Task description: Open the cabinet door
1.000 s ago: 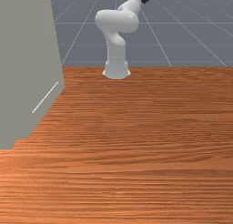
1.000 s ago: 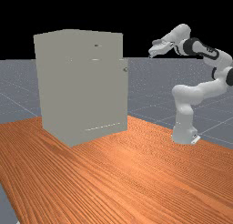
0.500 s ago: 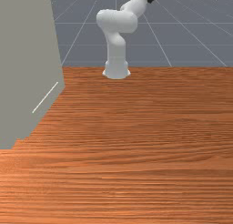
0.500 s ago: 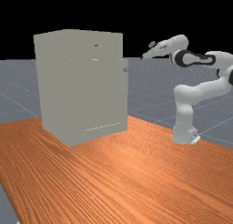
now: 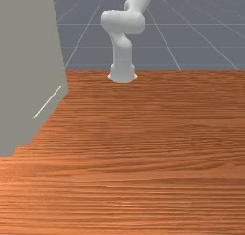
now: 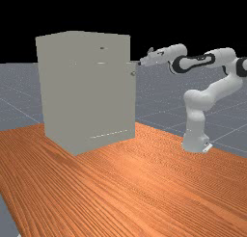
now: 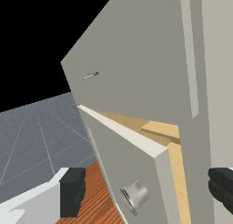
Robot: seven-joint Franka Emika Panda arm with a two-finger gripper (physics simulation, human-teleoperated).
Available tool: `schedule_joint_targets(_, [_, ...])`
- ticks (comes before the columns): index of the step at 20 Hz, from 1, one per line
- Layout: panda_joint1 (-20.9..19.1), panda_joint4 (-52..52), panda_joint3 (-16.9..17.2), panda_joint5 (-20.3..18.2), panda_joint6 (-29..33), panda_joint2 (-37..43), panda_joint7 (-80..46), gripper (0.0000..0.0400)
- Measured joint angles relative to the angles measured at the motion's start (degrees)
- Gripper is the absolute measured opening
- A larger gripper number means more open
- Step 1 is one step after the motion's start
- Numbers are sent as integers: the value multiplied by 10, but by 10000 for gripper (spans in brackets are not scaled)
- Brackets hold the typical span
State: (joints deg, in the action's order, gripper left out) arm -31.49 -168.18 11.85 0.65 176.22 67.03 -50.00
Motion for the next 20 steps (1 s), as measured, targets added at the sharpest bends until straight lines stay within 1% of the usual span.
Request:
schedule_joint_targets(3, [26,0,24,3,55,-59,15,400])
schedule_joint_targets(6, [53,-2,40,5,101,-97,23,400])
schedule_joint_targets(8, [76,-7,55,10,139,-105,31,400])
schedule_joint_targets(11, [101,-17,77,16,182,-107,40,400])
schedule_joint_targets(14, [116,-32,85,31,206,-101,54,400])
schedule_joint_targets(16, [122,-40,75,36,213,-98,54,400])
schedule_joint_targets(18, [126,-45,44,38,215,-101,46,400])
schedule_joint_targets(20, [130,-47,4,36,216,-106,34,400])
